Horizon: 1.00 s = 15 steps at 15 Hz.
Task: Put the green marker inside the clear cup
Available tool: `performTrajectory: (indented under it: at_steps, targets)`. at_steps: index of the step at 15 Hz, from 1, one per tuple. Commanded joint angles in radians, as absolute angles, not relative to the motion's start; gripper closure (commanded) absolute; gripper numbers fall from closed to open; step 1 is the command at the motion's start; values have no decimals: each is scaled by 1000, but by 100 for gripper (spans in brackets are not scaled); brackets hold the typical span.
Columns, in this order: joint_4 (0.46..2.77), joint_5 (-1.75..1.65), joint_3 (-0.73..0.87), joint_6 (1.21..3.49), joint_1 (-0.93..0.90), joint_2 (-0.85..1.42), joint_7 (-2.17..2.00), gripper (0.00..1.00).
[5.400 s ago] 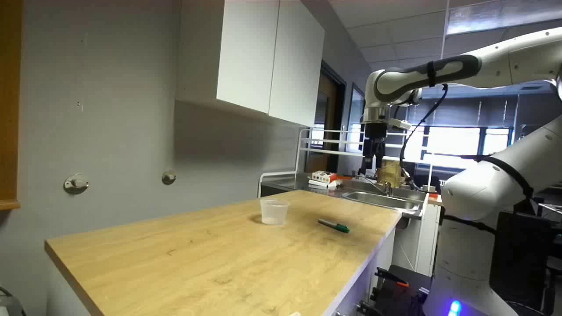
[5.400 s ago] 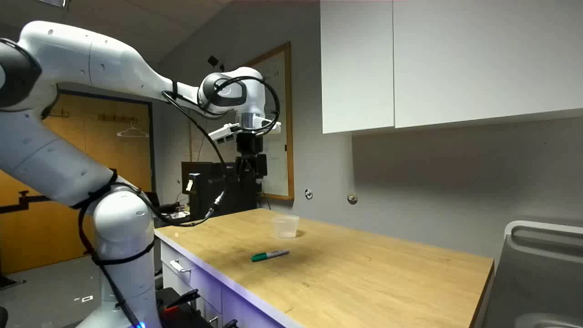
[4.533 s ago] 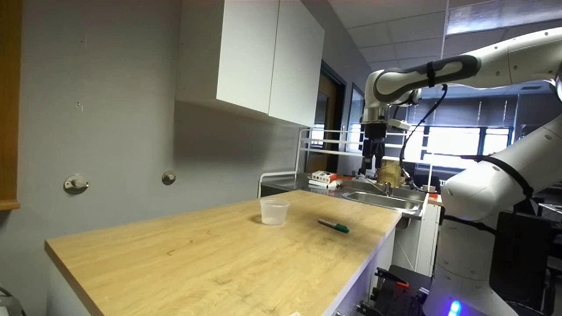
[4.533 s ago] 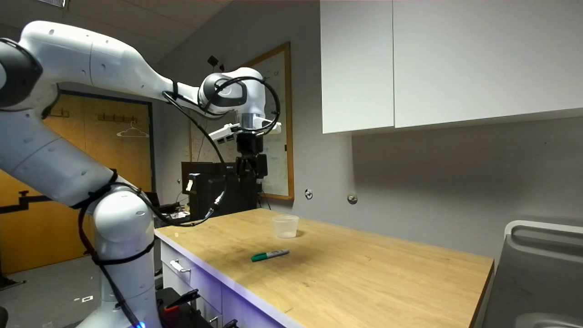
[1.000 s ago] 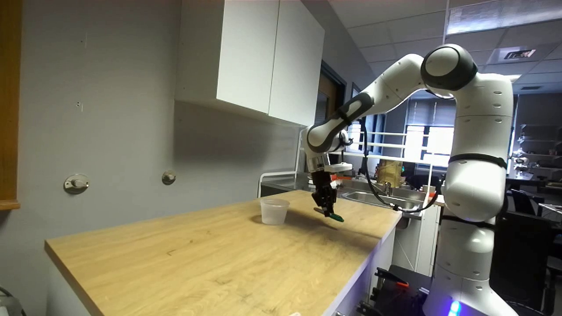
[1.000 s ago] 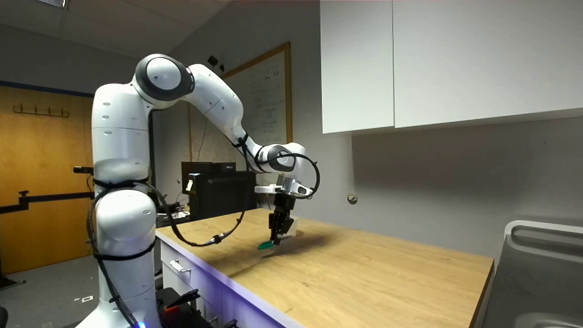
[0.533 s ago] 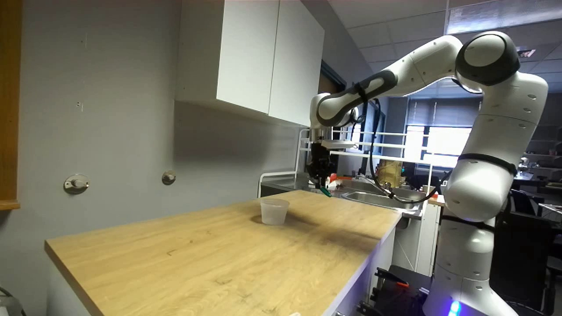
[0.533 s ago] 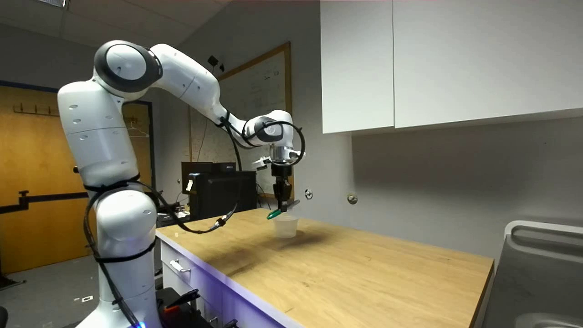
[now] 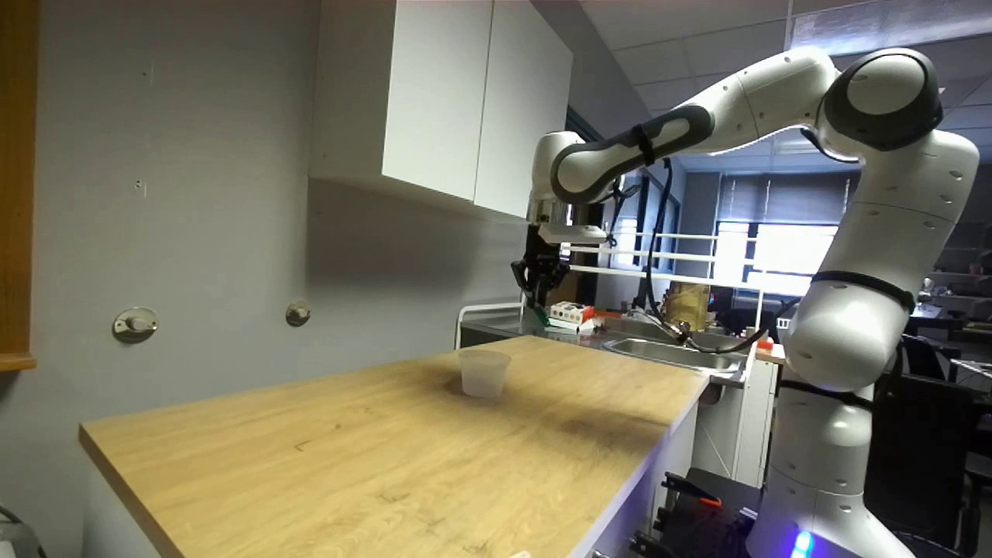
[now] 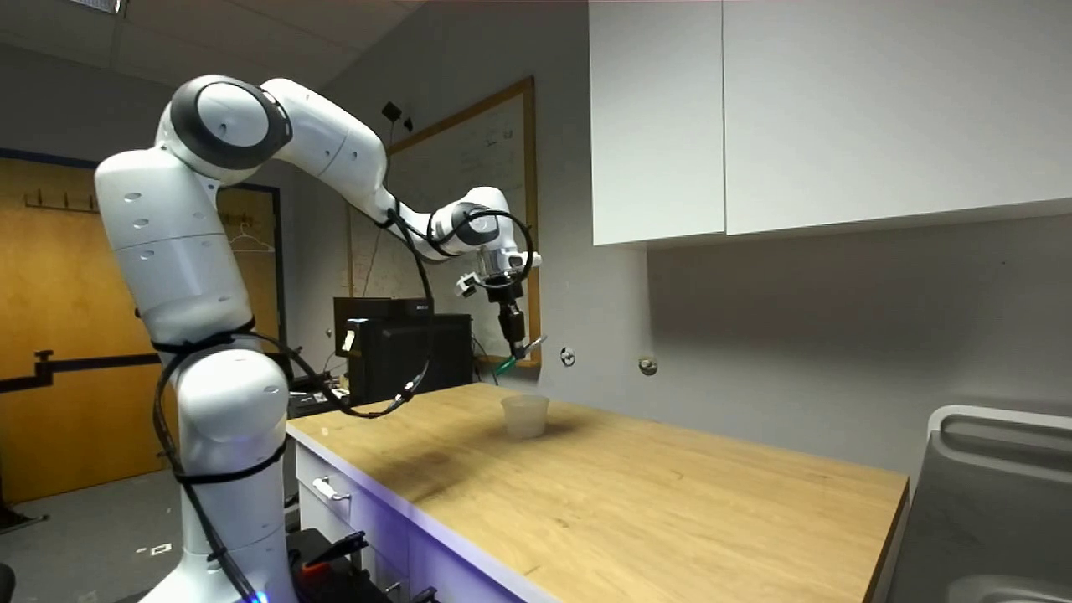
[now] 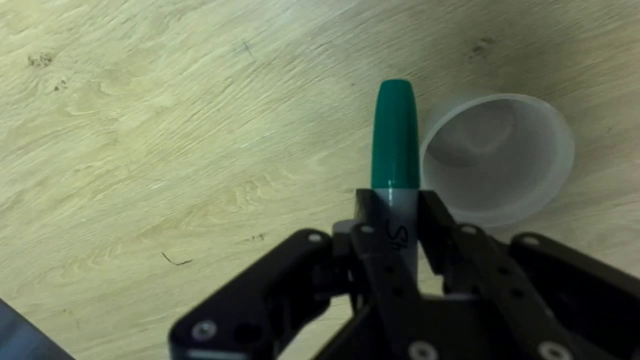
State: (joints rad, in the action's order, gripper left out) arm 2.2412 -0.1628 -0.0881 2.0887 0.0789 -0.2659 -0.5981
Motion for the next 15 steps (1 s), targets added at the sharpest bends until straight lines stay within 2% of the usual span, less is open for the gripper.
performTrajectory:
  at_steps: [1,15]
  targets:
    - [2148,-199,-125,2085,64,-185,-681,91]
    - [1840,-265,-75,2047,-21,154,-701,91]
